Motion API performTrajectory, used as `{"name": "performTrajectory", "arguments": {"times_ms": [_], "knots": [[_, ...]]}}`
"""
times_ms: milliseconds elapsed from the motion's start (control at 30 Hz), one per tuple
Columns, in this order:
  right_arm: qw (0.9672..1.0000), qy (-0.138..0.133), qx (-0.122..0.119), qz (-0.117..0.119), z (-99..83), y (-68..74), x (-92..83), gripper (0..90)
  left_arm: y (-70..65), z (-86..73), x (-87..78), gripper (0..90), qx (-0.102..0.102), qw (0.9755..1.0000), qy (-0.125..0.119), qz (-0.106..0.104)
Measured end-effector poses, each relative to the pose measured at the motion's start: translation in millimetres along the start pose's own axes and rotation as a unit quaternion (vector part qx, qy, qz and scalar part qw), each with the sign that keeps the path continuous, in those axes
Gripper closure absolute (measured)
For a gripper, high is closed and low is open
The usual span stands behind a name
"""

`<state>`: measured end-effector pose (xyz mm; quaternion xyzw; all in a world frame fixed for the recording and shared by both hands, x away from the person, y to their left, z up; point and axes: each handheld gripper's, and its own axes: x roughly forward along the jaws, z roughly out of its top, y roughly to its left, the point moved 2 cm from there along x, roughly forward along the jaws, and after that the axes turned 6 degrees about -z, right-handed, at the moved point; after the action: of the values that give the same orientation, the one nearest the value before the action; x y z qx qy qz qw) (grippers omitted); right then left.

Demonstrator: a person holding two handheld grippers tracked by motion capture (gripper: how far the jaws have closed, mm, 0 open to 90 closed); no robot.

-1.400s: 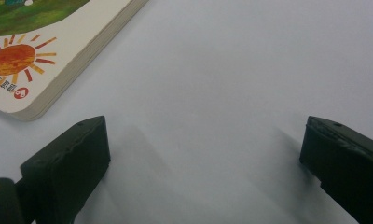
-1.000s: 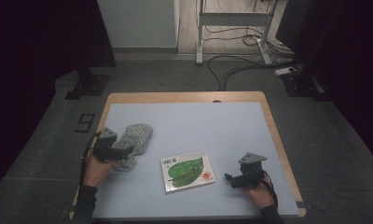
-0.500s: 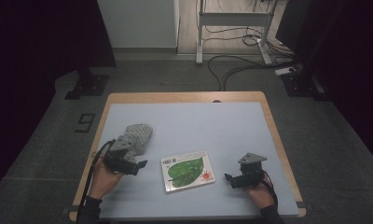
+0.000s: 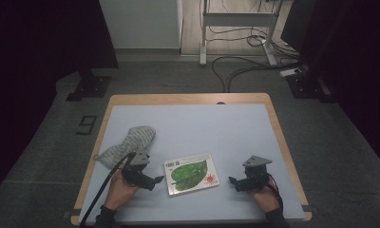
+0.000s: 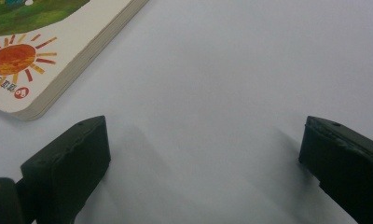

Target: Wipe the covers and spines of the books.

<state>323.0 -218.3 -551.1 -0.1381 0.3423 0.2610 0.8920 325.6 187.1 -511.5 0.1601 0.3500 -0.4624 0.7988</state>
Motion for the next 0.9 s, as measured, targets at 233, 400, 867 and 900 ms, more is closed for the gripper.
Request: {"name": "performTrajectory", "arguments": {"times_ms": [233,400,867,900], "knots": [[1.0,0.0,0.001,0.001,0.1,-0.1,0.0,1.4,-11.3,-4.8,14.4,0.0,0.022,0.9993,0.021,-0.02],[1.0,0.001,0.001,0.003,0.2,-0.6,-0.1,1.5,-18.5,-7.8,22.6,0.0,0.035,0.9984,0.033,-0.03],[0.9997,0.001,-0.019,0.014,1.7,4.9,-3.8,1.7,-27.9,-6.8,36.5,0.0,0.033,0.9981,0.006,-0.052],[0.9997,0.0,-0.02,0.015,2.8,5.6,-4.2,1.8,-28.8,-6.5,36.9,0.0,0.034,0.9981,0.005,-0.051]]}}
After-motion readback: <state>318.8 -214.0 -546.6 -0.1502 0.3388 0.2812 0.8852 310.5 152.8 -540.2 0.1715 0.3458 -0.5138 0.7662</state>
